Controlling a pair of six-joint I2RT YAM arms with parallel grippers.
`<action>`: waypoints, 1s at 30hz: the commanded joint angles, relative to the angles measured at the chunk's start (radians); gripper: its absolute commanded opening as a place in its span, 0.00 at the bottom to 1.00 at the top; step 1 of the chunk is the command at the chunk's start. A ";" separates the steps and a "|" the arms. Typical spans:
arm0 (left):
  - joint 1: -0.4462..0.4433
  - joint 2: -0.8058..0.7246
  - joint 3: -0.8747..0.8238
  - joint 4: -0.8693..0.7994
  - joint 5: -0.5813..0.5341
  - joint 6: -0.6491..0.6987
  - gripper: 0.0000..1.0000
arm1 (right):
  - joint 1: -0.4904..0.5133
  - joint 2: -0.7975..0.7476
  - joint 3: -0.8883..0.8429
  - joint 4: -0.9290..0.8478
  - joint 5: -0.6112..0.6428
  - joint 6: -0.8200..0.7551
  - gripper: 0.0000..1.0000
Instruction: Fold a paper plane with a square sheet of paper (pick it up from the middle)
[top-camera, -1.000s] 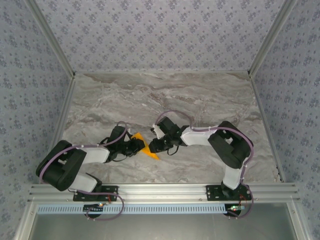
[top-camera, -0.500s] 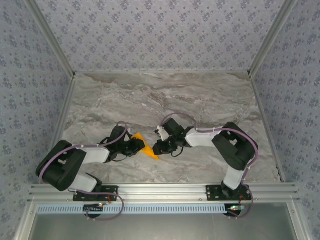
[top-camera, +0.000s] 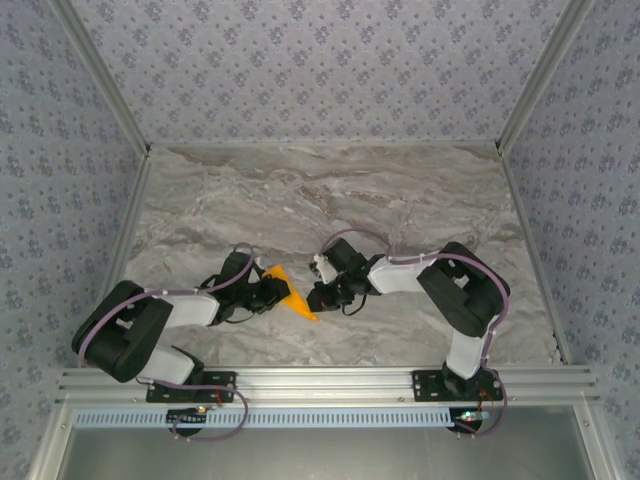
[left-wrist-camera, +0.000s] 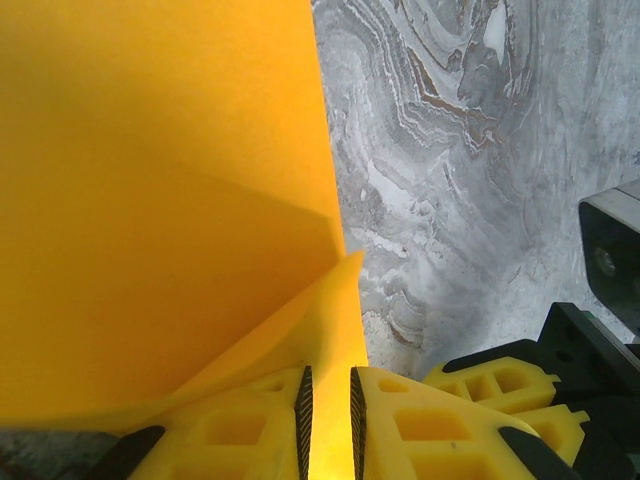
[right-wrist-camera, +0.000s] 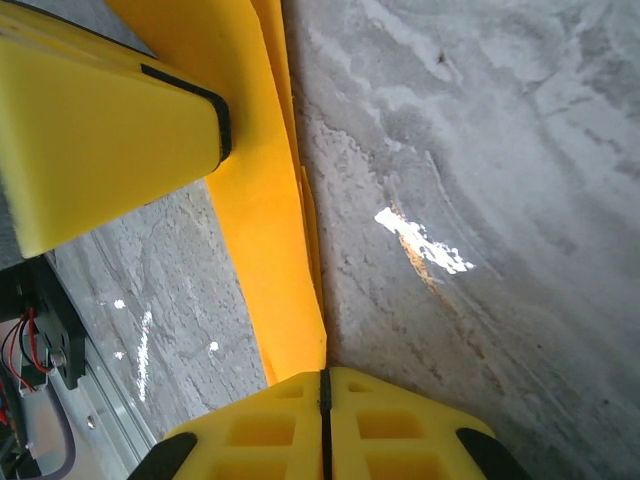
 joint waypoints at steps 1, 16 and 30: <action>-0.003 0.009 -0.014 -0.077 -0.041 0.018 0.21 | 0.005 0.018 -0.002 -0.010 -0.016 -0.014 0.11; -0.003 0.007 -0.014 -0.077 -0.041 0.013 0.21 | 0.006 -0.065 -0.033 -0.022 -0.009 -0.011 0.24; -0.003 -0.020 -0.022 -0.108 -0.048 0.013 0.21 | 0.020 -0.043 -0.021 -0.010 -0.028 -0.037 0.13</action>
